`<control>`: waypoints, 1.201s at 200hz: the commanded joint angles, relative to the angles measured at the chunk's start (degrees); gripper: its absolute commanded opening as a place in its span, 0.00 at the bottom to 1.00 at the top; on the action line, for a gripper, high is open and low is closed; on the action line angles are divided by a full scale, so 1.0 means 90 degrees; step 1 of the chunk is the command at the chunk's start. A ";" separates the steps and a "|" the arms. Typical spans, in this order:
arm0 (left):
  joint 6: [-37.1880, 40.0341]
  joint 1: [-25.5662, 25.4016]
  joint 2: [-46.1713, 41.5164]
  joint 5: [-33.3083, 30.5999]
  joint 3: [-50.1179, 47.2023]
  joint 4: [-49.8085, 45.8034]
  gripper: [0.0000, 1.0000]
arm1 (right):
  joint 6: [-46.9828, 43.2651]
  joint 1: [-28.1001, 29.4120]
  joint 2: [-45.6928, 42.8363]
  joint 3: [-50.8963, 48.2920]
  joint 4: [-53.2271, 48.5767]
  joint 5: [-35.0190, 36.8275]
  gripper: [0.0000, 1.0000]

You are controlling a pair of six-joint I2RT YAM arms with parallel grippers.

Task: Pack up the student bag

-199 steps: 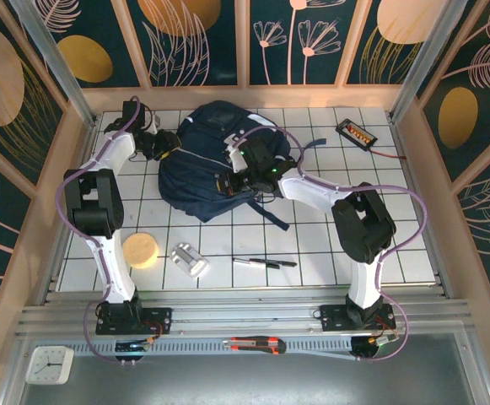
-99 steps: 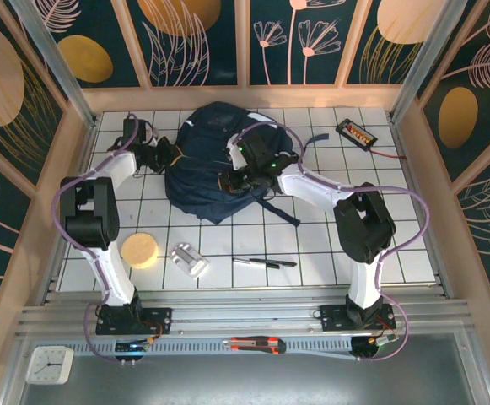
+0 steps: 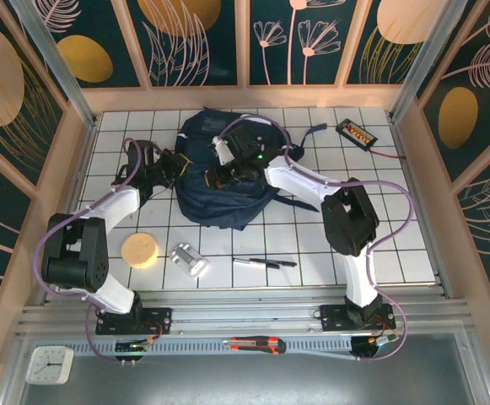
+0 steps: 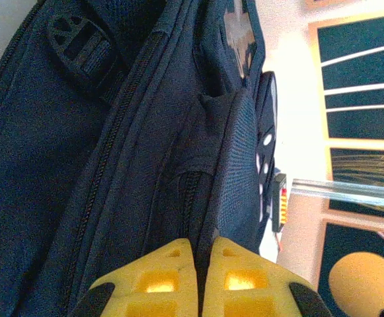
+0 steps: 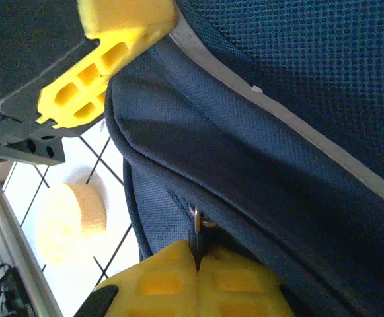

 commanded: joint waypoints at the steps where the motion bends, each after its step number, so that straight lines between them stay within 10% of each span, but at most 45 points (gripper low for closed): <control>1: -0.0595 -0.0260 -0.0514 0.0327 -0.0336 0.0664 0.00 | -0.0314 -0.0046 0.0398 0.0669 0.0319 -0.0131 0.00; 107: -0.1320 -0.1647 -0.0961 -0.0765 -0.1000 0.1023 0.00 | -0.0924 -0.0822 -0.0803 -0.0673 0.0377 0.0180 0.00; 134: -0.0501 -0.1592 -0.1222 -0.0885 -0.0671 -0.0025 0.46 | -0.0928 -0.1228 -0.1649 -0.1792 0.0601 0.0186 0.00; 155: 0.0007 -0.1334 -0.1248 -0.0630 -0.0505 -0.0344 0.59 | -0.1124 -0.1449 -0.2077 -0.2360 0.0662 0.0082 0.00; 240: 0.0618 -0.0956 0.0343 0.0649 0.0320 0.0135 0.46 | -0.3314 -0.1309 -0.2176 -0.2370 -0.0782 -0.0363 0.00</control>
